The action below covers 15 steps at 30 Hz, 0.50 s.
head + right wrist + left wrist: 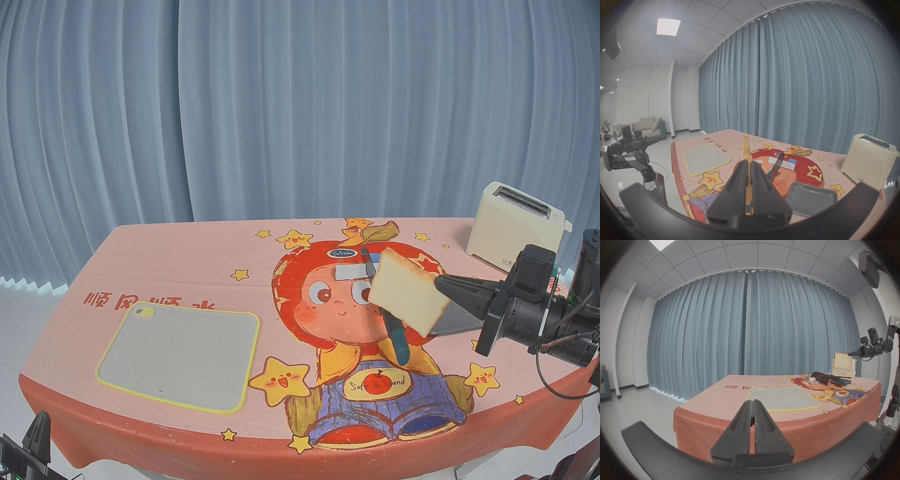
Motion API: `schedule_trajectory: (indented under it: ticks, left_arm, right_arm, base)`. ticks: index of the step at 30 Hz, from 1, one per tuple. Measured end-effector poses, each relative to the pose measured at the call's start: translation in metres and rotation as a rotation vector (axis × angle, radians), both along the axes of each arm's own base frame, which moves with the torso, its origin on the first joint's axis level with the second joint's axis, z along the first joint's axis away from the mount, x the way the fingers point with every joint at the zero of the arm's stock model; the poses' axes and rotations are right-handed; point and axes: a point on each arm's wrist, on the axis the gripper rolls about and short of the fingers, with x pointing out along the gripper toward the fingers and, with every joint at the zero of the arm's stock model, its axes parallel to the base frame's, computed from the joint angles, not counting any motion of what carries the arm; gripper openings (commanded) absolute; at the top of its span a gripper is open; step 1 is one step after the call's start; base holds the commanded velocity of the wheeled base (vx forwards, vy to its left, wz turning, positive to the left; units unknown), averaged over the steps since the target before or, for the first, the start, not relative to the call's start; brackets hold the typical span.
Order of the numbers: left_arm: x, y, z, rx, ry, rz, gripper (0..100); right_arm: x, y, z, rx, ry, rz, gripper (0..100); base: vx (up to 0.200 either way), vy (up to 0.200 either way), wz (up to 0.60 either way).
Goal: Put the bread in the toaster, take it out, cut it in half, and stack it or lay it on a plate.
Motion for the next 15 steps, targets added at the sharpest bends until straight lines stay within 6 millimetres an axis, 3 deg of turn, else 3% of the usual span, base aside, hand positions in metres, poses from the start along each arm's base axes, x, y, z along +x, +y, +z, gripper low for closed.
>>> schedule_trajectory:
  ticks: [4,15]
  left_arm:
    - [0.0,0.0,0.0,0.0,0.0,0.0,0]
    - [0.0,0.0,0.0,0.0,0.0,-0.001,0]
  right_arm:
    - [-0.0002,0.0003,-0.0007,-0.002,0.002,0.001,0]
    - [-0.001,0.0016,-0.0015,-0.004,0.005,0.008,0]
  base:
    - [-0.05,0.0,0.0]
    - [0.0,0.2,0.0]
